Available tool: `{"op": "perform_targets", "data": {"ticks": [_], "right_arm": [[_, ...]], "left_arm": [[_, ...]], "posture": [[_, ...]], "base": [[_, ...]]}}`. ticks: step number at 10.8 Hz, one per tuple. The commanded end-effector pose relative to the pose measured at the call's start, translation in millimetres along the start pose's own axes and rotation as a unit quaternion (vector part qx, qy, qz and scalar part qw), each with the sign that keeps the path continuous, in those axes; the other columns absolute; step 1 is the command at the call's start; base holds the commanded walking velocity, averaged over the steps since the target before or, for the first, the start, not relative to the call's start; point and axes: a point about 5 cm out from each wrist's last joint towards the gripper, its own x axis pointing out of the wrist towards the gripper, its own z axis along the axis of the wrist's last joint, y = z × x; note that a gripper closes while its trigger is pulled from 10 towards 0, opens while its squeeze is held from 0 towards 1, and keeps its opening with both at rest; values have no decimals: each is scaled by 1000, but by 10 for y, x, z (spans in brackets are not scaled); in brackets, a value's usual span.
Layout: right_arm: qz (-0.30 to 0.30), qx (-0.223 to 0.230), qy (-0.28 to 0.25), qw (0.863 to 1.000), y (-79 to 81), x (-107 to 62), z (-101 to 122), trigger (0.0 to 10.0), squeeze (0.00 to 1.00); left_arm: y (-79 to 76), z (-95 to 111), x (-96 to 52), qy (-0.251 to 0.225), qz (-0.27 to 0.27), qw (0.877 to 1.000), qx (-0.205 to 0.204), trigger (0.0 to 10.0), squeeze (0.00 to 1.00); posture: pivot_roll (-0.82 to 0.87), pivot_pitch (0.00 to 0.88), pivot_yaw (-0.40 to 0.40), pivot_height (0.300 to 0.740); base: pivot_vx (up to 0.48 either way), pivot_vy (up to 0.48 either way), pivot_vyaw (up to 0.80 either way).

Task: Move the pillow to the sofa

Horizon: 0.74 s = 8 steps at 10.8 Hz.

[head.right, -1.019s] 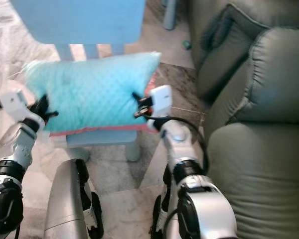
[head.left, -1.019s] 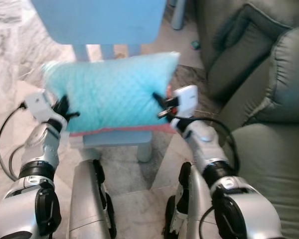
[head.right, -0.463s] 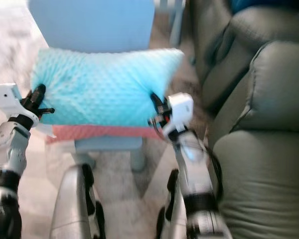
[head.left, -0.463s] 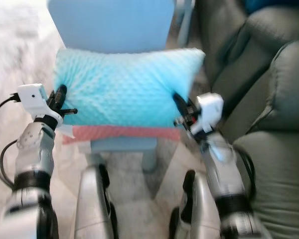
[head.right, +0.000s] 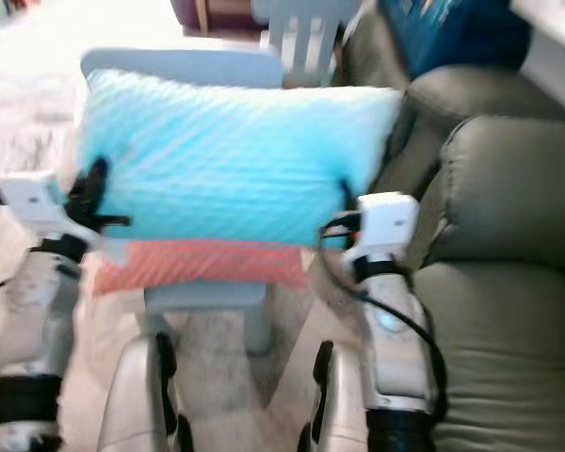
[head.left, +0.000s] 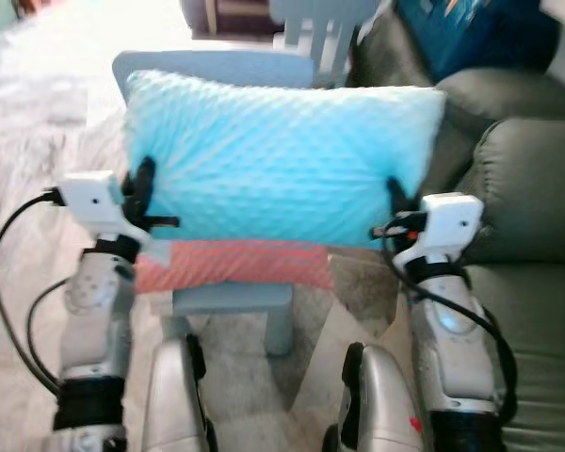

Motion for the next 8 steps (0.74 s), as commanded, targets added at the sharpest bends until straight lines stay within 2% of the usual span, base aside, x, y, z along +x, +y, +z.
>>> {"op": "perform_targets", "data": {"ticks": [1,3,4,6,8], "right_arm": [[-35,-26,-12,999,-76,-12,85,0,0],[-74,-34,9,997,-77,-82,69,0,0],[-78,-25,34,996,1,-111,16,0,0],[-78,-13,51,996,30,-131,-21,0,0],[-111,41,61,991,-44,-164,-82,0,0]], "left_arm": [[-36,-23,-44,6,1,1000,5,0,0],[-85,-92,-118,16,19,999,22,0,0],[-132,-148,-172,33,25,999,9,0,0],[-165,-196,-225,47,32,998,0,0,0],[-144,-256,-303,63,43,997,-5,0,0]], "posture": [[-58,25,-23,513],[-61,22,-21,513],[-61,21,-23,513],[-54,24,-27,513],[-53,28,-32,513]], "base": [[0,0,0],[0,0,0],[0,0,0],[0,0,0],[0,0,0]]}}
